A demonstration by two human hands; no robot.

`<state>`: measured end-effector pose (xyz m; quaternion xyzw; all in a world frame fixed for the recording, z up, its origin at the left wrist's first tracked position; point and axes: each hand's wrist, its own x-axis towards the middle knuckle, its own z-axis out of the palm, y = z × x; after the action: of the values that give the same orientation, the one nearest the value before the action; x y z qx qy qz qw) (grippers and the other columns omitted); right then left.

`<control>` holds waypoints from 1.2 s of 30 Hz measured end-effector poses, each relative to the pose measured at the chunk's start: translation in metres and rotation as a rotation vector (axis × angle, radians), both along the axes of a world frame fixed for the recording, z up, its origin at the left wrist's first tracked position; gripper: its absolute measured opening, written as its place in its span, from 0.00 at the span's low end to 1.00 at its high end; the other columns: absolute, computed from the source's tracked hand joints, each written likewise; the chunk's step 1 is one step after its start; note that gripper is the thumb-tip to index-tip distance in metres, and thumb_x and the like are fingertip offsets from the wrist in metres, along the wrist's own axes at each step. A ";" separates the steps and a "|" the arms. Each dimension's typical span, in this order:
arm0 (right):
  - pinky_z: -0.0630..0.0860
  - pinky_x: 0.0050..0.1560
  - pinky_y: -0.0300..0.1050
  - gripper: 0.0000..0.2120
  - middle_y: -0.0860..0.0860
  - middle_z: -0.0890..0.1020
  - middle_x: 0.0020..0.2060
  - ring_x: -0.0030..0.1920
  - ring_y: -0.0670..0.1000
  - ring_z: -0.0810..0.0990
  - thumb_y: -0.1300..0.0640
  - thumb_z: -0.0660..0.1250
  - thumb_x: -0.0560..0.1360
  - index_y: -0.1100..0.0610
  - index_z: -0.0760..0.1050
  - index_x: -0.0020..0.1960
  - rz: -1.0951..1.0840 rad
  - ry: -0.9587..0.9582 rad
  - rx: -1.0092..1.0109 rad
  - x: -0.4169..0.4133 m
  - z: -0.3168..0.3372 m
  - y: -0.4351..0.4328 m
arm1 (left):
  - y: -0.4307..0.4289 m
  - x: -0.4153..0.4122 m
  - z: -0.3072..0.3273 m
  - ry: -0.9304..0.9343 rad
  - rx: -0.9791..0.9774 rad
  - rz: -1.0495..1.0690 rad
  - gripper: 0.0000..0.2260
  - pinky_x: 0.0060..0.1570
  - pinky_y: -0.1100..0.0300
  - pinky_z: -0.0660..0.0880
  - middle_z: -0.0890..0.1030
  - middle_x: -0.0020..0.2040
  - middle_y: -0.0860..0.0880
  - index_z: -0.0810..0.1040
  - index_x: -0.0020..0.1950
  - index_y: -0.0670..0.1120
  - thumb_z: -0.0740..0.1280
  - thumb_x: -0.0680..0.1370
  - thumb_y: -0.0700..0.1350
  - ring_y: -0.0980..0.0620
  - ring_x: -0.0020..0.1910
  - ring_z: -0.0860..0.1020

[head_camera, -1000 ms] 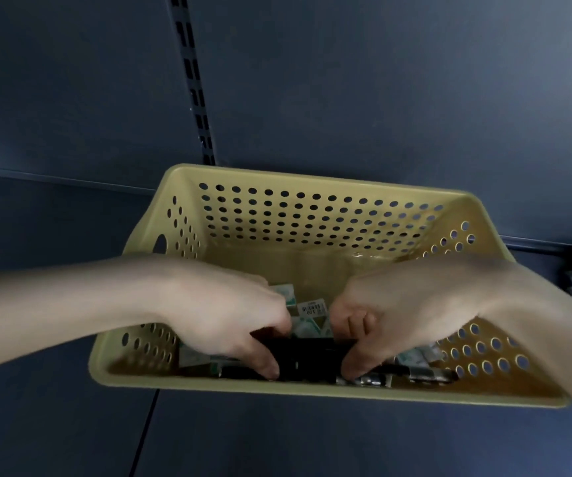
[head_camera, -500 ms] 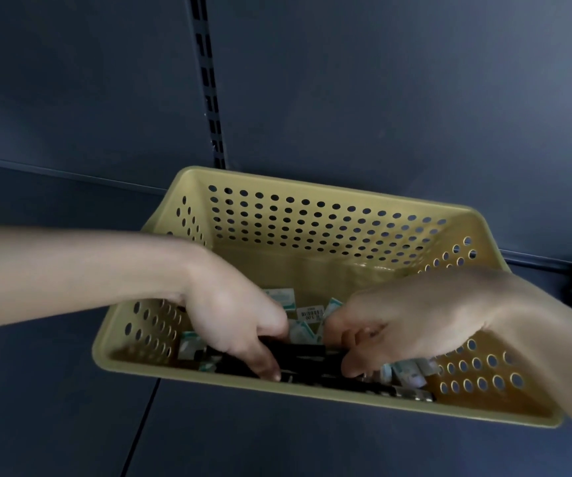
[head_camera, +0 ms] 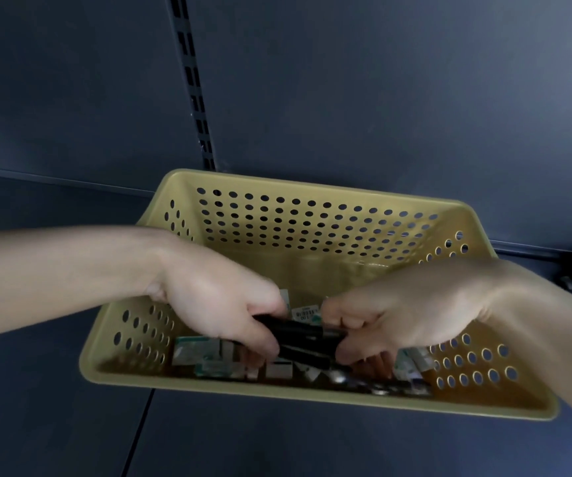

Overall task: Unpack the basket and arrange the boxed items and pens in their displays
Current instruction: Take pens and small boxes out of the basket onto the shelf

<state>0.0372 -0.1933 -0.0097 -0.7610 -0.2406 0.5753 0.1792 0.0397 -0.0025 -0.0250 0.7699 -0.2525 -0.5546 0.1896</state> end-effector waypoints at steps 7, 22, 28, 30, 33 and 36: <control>0.80 0.44 0.45 0.01 0.51 0.79 0.37 0.39 0.50 0.80 0.59 0.61 0.78 0.54 0.71 0.48 -0.244 -0.197 0.127 0.008 -0.004 -0.009 | 0.009 0.008 0.003 -0.171 -0.083 0.176 0.01 0.31 0.69 0.72 0.79 0.38 0.53 0.73 0.50 0.50 0.63 0.79 0.46 0.62 0.31 0.76; 0.80 0.38 0.42 0.34 0.57 0.84 0.38 0.38 0.54 0.85 0.46 0.75 0.55 0.59 0.74 0.57 -1.103 -0.212 0.601 -0.005 0.011 -0.021 | 0.010 -0.005 -0.002 0.146 -0.623 0.830 0.14 0.29 0.63 0.72 0.81 0.38 0.49 0.77 0.52 0.42 0.69 0.69 0.46 0.55 0.31 0.75; 0.80 0.51 0.51 0.29 0.58 0.85 0.45 0.47 0.56 0.84 0.50 0.74 0.59 0.62 0.75 0.57 -1.273 -0.099 0.781 -0.012 0.009 -0.014 | 0.009 -0.006 -0.003 0.038 -0.722 0.852 0.12 0.29 0.65 0.72 0.82 0.41 0.48 0.78 0.53 0.46 0.69 0.71 0.47 0.55 0.33 0.76; 0.77 0.56 0.49 0.26 0.56 0.84 0.48 0.50 0.53 0.83 0.49 0.72 0.63 0.64 0.77 0.55 -1.168 -0.022 0.746 -0.011 0.007 -0.007 | 0.004 -0.010 -0.001 0.074 -0.727 0.793 0.11 0.31 0.64 0.74 0.83 0.41 0.48 0.78 0.53 0.46 0.69 0.72 0.46 0.54 0.34 0.78; 0.75 0.58 0.48 0.26 0.56 0.83 0.52 0.48 0.51 0.82 0.47 0.68 0.68 0.64 0.76 0.59 -1.124 0.131 0.713 -0.006 0.005 0.000 | -0.008 -0.012 0.000 0.162 -0.720 0.765 0.12 0.35 0.61 0.77 0.84 0.42 0.48 0.78 0.54 0.45 0.68 0.71 0.45 0.52 0.37 0.81; 0.75 0.53 0.48 0.20 0.58 0.82 0.50 0.43 0.53 0.80 0.49 0.66 0.71 0.62 0.78 0.55 -1.141 0.176 0.737 -0.004 0.004 0.002 | -0.009 -0.011 0.003 0.251 -0.707 0.769 0.16 0.38 0.59 0.79 0.84 0.45 0.45 0.76 0.58 0.42 0.69 0.71 0.44 0.50 0.41 0.83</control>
<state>0.0330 -0.1917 -0.0057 -0.6085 0.0335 0.3310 0.7205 0.0284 -0.0118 -0.0223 0.6236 -0.0991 -0.4141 0.6556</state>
